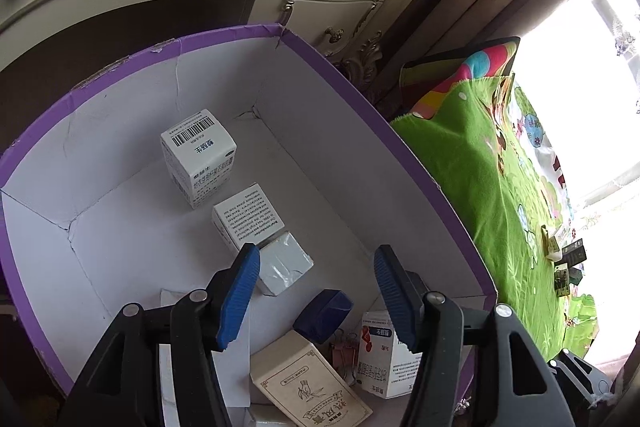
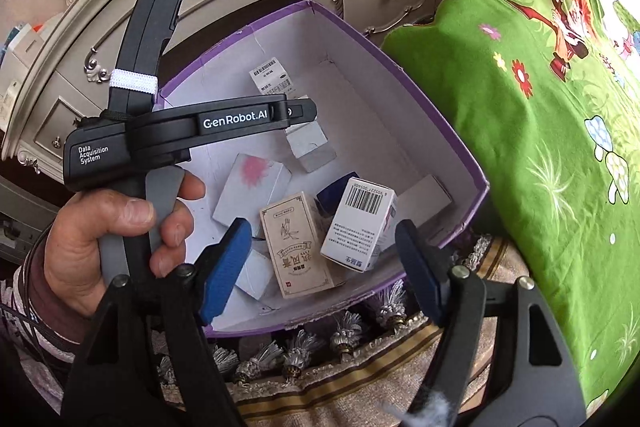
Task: Organize rigid objects
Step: 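Move both grippers back over the remaining boxes on the bed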
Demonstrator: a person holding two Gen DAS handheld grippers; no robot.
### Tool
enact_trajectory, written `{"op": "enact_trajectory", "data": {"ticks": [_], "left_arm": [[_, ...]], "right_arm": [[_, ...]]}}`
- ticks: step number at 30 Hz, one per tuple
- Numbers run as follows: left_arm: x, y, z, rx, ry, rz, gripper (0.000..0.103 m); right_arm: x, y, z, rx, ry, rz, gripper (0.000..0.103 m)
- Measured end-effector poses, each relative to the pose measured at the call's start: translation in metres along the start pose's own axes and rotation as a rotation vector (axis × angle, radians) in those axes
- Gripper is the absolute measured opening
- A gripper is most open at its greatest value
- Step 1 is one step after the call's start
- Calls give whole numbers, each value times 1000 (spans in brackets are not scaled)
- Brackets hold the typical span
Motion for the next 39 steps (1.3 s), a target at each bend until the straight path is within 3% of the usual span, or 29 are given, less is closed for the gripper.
{"op": "enact_trajectory", "data": {"ticks": [7, 13, 20, 29, 35, 39], "left_arm": [[12, 39, -8, -12, 26, 64, 60], [17, 88, -3, -55, -2, 166, 60], [22, 135, -17, -113, 56, 243, 61], [0, 162, -14, -109, 25, 273, 62], [-10, 213, -8, -127, 22, 379, 62], [-21, 259, 3, -131, 8, 514, 62]], "right_arm": [[0, 27, -24, -117, 66, -15, 77], [2, 34, -28, -125, 88, 17, 77], [1, 48, -41, -163, 134, 61, 77], [-12, 122, -83, -266, 209, 219, 77], [-40, 184, -114, -326, 237, 351, 77], [-62, 228, -135, -408, 270, 432, 77]]}}
Point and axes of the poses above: each gripper's, at about its wrist camera, not at the fingertips, and z roughly the way its jaws point, y to its right, x to its top, the point moved 9 cm from there along z, roughly the way its jaws point, and after that the axes turned 2 degrees about -x, right-handed, at the moved point
